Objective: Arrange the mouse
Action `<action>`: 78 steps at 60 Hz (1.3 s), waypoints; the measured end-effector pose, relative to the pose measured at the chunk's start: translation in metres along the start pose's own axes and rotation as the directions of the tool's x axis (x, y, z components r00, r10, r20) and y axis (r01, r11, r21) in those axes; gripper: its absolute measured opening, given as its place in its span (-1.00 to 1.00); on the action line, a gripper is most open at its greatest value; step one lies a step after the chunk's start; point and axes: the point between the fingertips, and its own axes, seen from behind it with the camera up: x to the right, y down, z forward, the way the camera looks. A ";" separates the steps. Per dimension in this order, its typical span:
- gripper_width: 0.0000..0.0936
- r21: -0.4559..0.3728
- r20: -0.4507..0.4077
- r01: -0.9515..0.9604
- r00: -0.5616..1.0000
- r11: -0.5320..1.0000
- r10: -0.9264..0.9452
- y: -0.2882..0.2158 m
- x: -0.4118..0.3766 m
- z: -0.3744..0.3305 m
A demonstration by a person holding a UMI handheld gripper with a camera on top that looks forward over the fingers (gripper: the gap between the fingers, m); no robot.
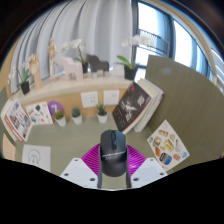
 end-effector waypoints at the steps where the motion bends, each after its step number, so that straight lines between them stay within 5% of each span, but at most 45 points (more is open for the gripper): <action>1: -0.31 0.028 0.003 -0.008 1.000 1.000 0.008 -0.013 -0.008 -0.009; 10: -0.31 0.248 0.047 -0.033 0.999 0.968 0.022 -0.108 -0.099 -0.088; 19: -0.32 0.318 0.145 -0.011 0.989 0.948 -0.037 -0.129 -0.215 -0.107; 32: -0.32 0.080 0.249 0.064 0.965 0.995 -0.082 -0.009 -0.362 -0.028; 42: -0.32 -0.107 0.231 0.141 0.966 0.984 -0.113 0.098 -0.401 0.030; 53: -0.30 -0.221 0.197 0.154 0.974 0.963 -0.110 0.162 -0.409 0.056; 64: 0.03 -0.255 0.194 0.143 0.976 0.956 -0.094 0.167 -0.412 0.054; 72: 0.84 -0.207 0.207 0.118 0.976 0.971 -0.074 0.133 -0.405 0.033; 78: 0.84 -0.135 0.200 0.104 0.977 0.985 -0.076 0.093 -0.389 0.003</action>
